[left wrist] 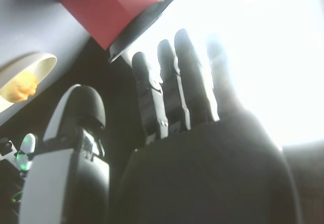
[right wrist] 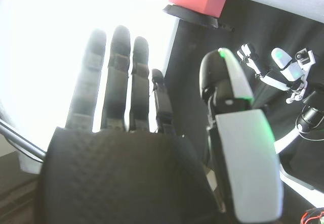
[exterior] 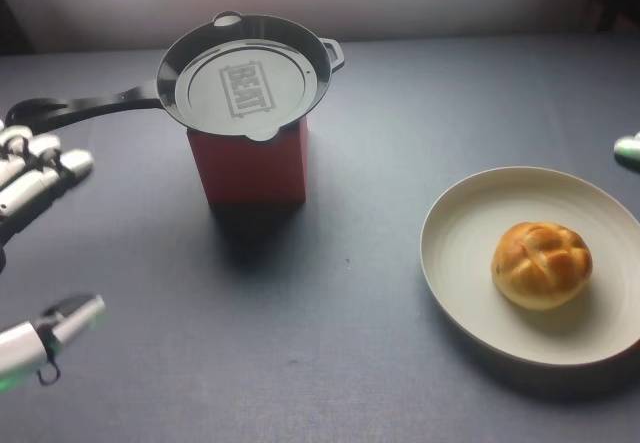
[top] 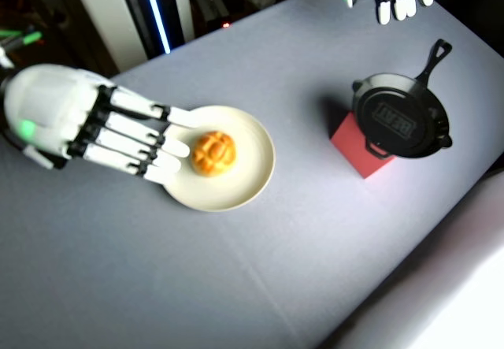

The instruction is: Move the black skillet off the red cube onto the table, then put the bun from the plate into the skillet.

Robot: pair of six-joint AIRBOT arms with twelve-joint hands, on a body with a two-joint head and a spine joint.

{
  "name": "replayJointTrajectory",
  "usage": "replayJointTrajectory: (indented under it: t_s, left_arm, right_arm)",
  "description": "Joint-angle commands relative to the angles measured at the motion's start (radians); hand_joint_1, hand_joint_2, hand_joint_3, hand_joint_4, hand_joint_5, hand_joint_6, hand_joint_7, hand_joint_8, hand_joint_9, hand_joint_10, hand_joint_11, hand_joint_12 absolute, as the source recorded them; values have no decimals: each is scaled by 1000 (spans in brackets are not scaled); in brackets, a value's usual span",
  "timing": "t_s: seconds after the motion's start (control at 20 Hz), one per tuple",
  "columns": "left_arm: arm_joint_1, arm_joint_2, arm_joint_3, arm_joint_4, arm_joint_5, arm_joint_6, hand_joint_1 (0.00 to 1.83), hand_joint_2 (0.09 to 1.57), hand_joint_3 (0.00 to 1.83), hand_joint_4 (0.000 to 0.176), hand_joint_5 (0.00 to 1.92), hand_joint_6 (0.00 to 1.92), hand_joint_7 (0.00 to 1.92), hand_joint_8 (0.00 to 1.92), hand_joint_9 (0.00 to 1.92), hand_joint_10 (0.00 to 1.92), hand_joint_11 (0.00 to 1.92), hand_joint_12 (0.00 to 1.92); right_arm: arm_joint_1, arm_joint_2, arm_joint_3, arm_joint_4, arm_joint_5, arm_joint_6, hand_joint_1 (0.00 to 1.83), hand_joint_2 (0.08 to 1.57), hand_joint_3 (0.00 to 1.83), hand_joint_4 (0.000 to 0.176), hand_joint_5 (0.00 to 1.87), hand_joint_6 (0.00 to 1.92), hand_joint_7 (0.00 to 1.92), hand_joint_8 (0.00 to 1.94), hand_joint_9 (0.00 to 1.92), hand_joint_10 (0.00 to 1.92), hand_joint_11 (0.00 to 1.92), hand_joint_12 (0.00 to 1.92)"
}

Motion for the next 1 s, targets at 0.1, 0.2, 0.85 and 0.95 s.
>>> replayJointTrajectory:
  t_s: [0.1, 0.2, 0.85, 0.95]
  left_arm:
    - [-17, 7, 12, 16, -113, 2, 712, 977, 3, 43, 177, 0, 91, 0, 9, 0, 0, 1]
    - [-71, 8, 42, 14, -85, 19, 781, 965, 0, 37, 174, 0, 94, 2, 3, 0, 1, 0]
    - [-496, -127, 340, -91, 382, 186, 707, 914, 3, 117, 179, 1, 162, 2, 143, 10, 2, 414]
    - [-536, -154, 385, -99, 451, 188, 762, 921, 1, 124, 193, 1, 174, 1, 129, 2, 0, 321]
  right_arm:
    - [7, 0, 4, 11, 124, 11, 705, 1206, 2, 36, 380, 2, 271, 2, 202, 3, 174, 84]
    - [6, 0, 4, 11, 121, 11, 705, 1204, 1, 47, 387, 5, 277, 4, 202, 2, 171, 78]
    - [4, -4, 7, 4, 107, 11, 660, 1202, 4, 46, 386, 0, 269, 0, 224, 4, 235, 49]
    - [4, -5, 7, 1, 105, 11, 682, 1200, 1, 31, 395, 4, 270, 1, 238, 7, 256, 54]
